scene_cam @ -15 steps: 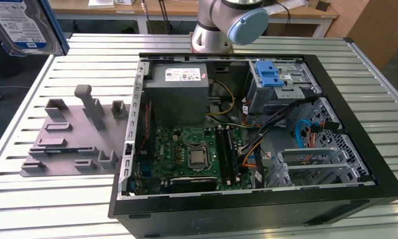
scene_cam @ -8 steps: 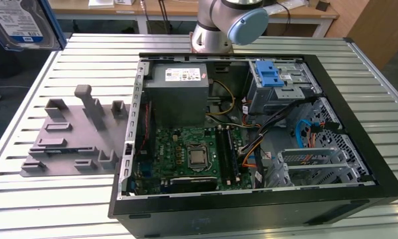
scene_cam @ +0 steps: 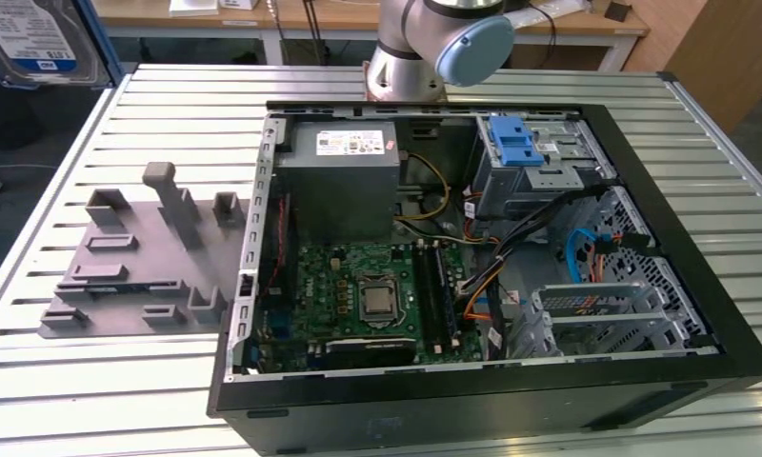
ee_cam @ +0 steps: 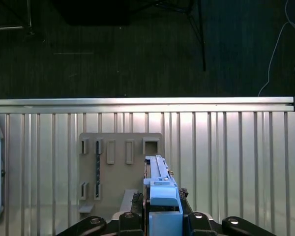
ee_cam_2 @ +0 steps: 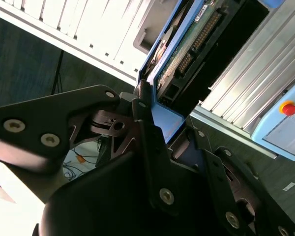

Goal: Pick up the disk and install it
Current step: 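Pick up the disk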

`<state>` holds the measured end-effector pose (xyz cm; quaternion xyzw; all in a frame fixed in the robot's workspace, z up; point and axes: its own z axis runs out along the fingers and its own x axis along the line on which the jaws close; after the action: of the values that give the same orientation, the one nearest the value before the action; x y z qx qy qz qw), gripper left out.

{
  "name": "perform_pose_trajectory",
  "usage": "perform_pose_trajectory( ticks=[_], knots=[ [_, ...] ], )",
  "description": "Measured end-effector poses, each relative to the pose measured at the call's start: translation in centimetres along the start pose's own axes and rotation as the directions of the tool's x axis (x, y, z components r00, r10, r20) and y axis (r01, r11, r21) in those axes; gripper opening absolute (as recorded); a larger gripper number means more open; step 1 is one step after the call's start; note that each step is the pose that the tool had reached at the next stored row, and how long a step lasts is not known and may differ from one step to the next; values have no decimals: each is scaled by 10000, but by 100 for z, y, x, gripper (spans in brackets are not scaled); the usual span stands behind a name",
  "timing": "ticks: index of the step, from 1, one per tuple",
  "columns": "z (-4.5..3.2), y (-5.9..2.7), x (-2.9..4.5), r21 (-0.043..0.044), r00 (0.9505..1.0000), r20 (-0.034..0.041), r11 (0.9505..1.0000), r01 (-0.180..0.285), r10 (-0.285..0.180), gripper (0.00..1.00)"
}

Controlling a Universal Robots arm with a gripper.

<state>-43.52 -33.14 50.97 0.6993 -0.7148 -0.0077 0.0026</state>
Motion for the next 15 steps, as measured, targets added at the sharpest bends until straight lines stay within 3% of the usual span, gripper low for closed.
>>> perform_pose_trajectory(
  ticks=[5, 6, 15],
  knots=[
    [-1, -16, 61, 0, 10000, 0, 10000, -1, 1, 36],
    [-2, -42, 108, 0, 10000, 0, 10000, -1, 1, 36],
    [-4, -204, 113, -2, 10000, 2, 10000, -1, 1, 36]
  ],
)
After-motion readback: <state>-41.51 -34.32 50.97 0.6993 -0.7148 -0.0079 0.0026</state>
